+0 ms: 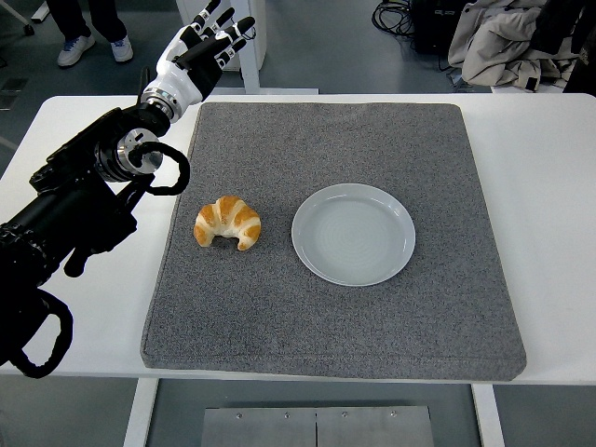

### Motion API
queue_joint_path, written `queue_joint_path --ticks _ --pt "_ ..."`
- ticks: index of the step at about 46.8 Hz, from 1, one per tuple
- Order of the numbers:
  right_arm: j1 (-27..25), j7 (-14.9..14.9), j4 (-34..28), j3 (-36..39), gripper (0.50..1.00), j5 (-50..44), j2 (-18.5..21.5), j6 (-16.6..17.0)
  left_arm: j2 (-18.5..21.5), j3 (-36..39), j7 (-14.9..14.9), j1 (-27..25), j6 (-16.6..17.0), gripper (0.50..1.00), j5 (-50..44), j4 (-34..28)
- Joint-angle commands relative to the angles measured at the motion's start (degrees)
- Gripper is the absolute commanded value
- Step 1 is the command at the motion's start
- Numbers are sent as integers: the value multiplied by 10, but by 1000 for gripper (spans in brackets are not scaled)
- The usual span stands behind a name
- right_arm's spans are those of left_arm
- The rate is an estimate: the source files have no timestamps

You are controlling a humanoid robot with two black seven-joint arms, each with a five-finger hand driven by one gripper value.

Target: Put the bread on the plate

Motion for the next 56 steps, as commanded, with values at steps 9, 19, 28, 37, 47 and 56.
queue_joint_path --ticks 9,19,28,37,47,56 --pt "0 0 0 0 1000 0 0 0 2 0 -5 3 7 996 0 1" --pt "0 0 0 0 1000 0 0 0 3 4 -2 6 9 996 1 0" --pt "0 0 0 0 1000 0 0 0 3 1 -2 5 10 996 0 1" --pt "0 0 0 0 1000 0 0 0 4 1 -2 5 13 996 0 0" --pt "0 0 0 0 1000 0 0 0 3 1 -2 5 13 996 0 -1" --pt "0 0 0 0 1000 0 0 0 3 -1 0 4 26 996 -1 -3"
